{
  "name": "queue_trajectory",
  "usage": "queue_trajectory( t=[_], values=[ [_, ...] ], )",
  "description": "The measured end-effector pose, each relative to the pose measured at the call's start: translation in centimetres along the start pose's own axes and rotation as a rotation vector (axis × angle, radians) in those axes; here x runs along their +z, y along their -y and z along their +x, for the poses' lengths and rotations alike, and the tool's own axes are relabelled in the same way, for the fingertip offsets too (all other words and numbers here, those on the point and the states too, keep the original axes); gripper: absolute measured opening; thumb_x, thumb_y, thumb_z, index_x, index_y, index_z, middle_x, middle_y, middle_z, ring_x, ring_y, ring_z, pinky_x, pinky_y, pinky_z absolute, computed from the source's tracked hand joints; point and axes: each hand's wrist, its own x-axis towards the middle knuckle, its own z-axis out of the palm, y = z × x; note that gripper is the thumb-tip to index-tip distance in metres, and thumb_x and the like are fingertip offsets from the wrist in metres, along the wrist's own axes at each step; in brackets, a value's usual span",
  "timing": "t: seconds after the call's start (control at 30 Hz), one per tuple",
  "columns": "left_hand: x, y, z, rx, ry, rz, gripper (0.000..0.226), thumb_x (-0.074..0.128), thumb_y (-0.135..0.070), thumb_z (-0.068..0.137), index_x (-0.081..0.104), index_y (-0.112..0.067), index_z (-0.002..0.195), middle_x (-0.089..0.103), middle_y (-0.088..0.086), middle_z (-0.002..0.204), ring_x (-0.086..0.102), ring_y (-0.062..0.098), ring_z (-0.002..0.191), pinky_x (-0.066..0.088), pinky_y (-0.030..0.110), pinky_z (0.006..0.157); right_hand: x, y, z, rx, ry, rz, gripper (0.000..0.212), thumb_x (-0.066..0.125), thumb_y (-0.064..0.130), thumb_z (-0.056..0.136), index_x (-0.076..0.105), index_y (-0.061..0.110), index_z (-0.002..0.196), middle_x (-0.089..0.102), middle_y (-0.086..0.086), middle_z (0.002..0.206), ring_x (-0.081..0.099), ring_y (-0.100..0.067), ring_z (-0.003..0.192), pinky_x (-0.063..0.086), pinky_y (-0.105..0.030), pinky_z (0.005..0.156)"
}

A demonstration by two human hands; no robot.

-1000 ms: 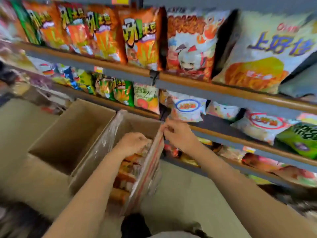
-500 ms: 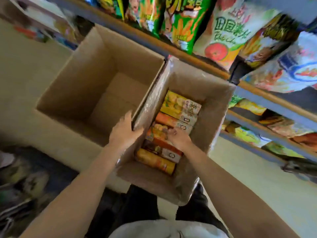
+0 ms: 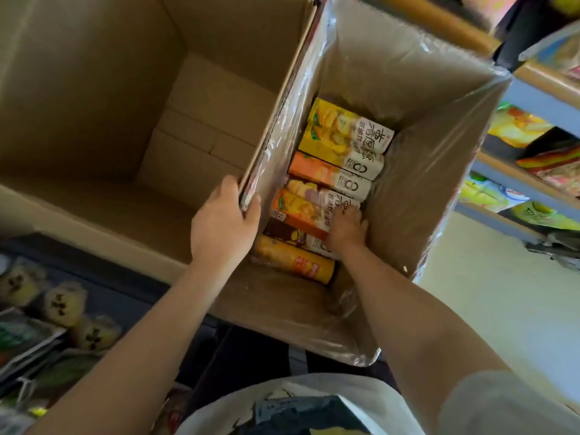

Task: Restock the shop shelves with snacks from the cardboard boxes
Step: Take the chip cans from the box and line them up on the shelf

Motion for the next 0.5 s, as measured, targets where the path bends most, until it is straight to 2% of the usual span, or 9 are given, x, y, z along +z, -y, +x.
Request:
queue_trajectory(
  t=[0.1,0.17,0.23,0.3,0.33,0.4,0.47,0.5],
  values=[
    [0.2,0.4,0.1,0.009,0.009,-0.002,0.034,0.055,-0.04,0.099,0.05,-0.013,0.12,0.065,0.006,0.103,0.068,0.024,0.085,0.06,0.039,0.066,-0.7,-0.5,0.6,-0.03,0.091,-0.018,0.077,0.076,0.026,0.083,0.031,0.016,0.144,0.029,-0.016,0.149,0.025,-0.035,0.142,0.03,-0.052,0.113],
    [0.3,0.4,0.2,0.009,0.006,-0.028,0.041,0.058,-0.039,0.097,0.048,-0.014,0.128,0.065,0.007,0.112,0.068,0.024,0.094,0.06,0.04,0.072,-1.2,-1.1,0.8,-0.045,0.182,0.081,0.077,0.078,0.025,0.08,0.032,0.017,0.141,0.043,-0.013,0.143,0.042,-0.033,0.134,0.04,-0.05,0.109],
    [0.2,0.2,-0.1,0.019,-0.024,-0.068,0.057,0.064,-0.035,0.091,0.042,-0.014,0.139,0.058,0.009,0.128,0.061,0.026,0.112,0.057,0.042,0.084,-2.2,-1.3,0.4,-0.054,0.278,0.184,0.081,0.081,0.025,0.077,0.031,0.017,0.14,0.054,-0.011,0.134,0.055,-0.03,0.119,0.05,-0.044,0.097],
    [-0.2,0.1,-0.6,0.154,-0.143,-0.027,0.063,0.068,-0.028,0.086,0.043,-0.008,0.14,0.049,0.017,0.138,0.048,0.032,0.127,0.048,0.045,0.1,-3.9,-1.1,-0.2,-0.087,0.339,0.259,0.086,0.084,0.027,0.074,0.033,0.016,0.142,0.055,-0.009,0.132,0.057,-0.026,0.108,0.053,-0.037,0.08],
    [-0.2,0.0,-0.9,0.264,-0.218,0.012,0.061,0.068,-0.026,0.084,0.047,-0.005,0.137,0.047,0.02,0.139,0.044,0.034,0.13,0.042,0.046,0.107,-5.1,-1.1,-0.6,-0.124,0.337,0.279,0.086,0.084,0.029,0.073,0.036,0.017,0.143,0.054,-0.008,0.132,0.056,-0.026,0.107,0.052,-0.034,0.077],
    [0.0,-0.8,-1.3,0.456,-0.272,0.035,0.052,0.066,-0.02,0.083,0.054,-0.001,0.13,0.047,0.022,0.137,0.043,0.036,0.131,0.036,0.045,0.112,-8.0,-1.4,-1.4,-0.206,0.214,0.284,0.086,0.084,0.036,0.071,0.042,0.019,0.144,0.056,-0.007,0.132,0.058,-0.026,0.112,0.053,-0.034,0.085],
    [0.9,-2.2,-1.1,0.584,-0.175,0.017,0.044,0.065,-0.016,0.084,0.058,-0.002,0.125,0.052,0.02,0.131,0.05,0.035,0.124,0.041,0.047,0.107,-11.0,-2.1,-2.7,-0.265,0.059,0.309,0.085,0.083,0.036,0.069,0.042,0.023,0.143,0.054,-0.01,0.133,0.058,-0.029,0.113,0.052,-0.036,0.091],
    [1.5,-3.2,-1.0,0.606,-0.071,0.018,0.045,0.064,-0.016,0.085,0.057,-0.004,0.128,0.054,0.017,0.13,0.054,0.034,0.12,0.046,0.047,0.102,-12.4,-2.5,-3.3,-0.297,-0.003,0.335,0.086,0.083,0.034,0.069,0.041,0.024,0.144,0.051,-0.011,0.134,0.056,-0.029,0.115,0.05,-0.037,0.093]
  ],
)
